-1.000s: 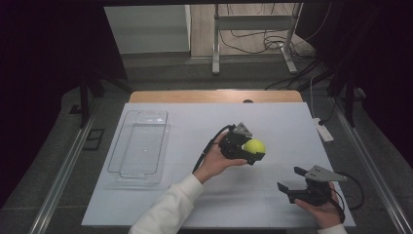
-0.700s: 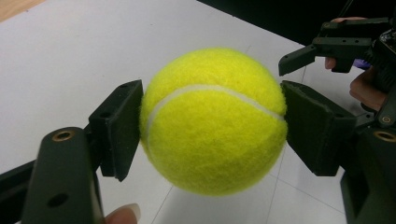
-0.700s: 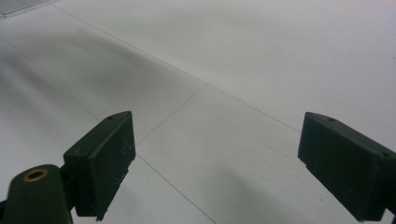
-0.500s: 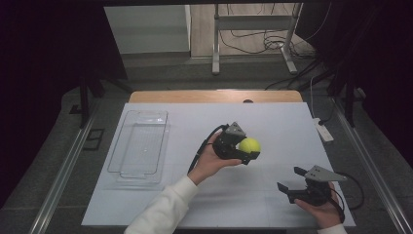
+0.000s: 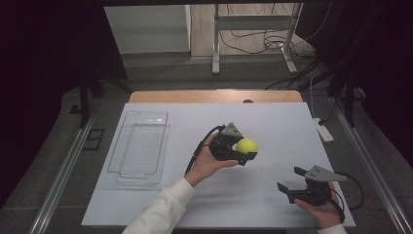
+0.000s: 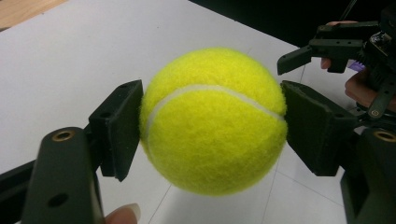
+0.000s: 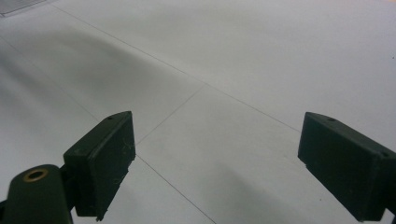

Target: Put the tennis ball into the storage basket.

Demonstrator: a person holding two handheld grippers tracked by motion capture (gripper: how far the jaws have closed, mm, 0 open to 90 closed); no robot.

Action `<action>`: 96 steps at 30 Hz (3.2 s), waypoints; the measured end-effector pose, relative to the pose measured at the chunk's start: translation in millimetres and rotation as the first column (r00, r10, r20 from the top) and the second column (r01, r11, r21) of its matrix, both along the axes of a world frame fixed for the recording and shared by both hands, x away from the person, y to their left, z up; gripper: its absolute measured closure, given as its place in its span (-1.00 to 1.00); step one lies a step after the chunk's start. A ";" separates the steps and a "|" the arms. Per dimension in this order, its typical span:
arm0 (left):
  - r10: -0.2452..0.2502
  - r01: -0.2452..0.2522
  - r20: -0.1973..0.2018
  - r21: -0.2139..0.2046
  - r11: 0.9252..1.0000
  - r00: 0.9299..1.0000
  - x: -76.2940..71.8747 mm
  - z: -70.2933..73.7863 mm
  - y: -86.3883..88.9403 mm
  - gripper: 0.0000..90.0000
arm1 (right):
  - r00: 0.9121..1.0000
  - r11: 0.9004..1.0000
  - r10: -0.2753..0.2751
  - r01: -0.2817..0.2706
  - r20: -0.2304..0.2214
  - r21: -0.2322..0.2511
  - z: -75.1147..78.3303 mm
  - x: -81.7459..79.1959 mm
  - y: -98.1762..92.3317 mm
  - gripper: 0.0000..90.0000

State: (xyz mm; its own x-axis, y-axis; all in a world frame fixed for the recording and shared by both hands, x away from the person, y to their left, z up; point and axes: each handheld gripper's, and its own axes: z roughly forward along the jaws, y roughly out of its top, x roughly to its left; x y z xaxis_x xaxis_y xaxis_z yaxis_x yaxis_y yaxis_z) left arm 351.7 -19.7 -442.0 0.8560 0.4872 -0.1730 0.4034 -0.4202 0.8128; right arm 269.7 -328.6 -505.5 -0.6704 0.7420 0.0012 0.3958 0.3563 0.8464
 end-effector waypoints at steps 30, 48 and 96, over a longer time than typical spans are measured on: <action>0.021 -0.020 0.013 -0.026 0.999 1.000 -6.3 0.8 20.1 -0.40 | 1.000 1.000 -0.002 0.002 0.002 0.000 -0.2 0.1 0.4 -0.74; 0.041 -0.041 0.020 -0.044 0.998 0.999 -9.5 1.7 37.1 -0.40 | 1.000 1.000 -0.011 0.011 0.003 0.002 -0.1 -0.8 1.0 -0.74; 0.147 -0.142 0.051 -0.080 0.987 0.988 -9.3 16.7 82.8 -0.40 | 1.000 1.000 0.008 -0.009 0.012 0.008 2.3 -3.1 4.3 -0.74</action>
State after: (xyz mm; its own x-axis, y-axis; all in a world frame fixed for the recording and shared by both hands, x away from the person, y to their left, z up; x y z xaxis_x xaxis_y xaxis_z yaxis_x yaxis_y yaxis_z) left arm 342.4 63.1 -425.3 0.7870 0.5936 -0.1679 0.4081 -0.2968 0.8634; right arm 266.6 -324.3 -503.1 -0.6767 0.7363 -0.0007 0.3825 0.3524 0.8541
